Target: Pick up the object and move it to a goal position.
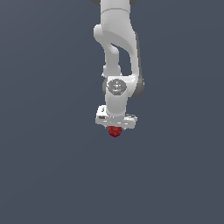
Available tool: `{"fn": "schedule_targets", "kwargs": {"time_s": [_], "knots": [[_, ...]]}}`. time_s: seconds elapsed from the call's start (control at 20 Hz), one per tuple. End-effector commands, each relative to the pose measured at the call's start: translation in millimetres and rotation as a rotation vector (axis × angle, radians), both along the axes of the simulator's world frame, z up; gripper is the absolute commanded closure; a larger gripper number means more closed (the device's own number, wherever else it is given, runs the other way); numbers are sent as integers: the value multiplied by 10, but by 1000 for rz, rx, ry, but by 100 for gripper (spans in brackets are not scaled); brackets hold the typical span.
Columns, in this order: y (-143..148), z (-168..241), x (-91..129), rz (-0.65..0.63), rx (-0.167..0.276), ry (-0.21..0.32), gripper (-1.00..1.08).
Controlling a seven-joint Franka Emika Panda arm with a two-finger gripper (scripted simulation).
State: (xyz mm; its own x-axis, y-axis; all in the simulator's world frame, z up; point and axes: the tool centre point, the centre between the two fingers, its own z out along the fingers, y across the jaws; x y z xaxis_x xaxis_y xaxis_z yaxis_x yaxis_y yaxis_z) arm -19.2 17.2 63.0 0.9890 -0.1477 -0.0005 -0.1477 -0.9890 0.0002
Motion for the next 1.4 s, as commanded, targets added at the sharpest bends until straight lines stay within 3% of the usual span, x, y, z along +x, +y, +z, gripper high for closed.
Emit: {"fn": "schedule_targets", "kwargs": {"time_s": [0.0,0.25,0.3,0.95,1.35], "knots": [[1,-102,-1,-1,0,0,-92],[0,-169,8,-1,0,-1,-92],[0,-169,8,-1,0,-1,108],[9,-138,6,-1,0,-1,108],[103,175,-25,-1,0,-1,108]]}}
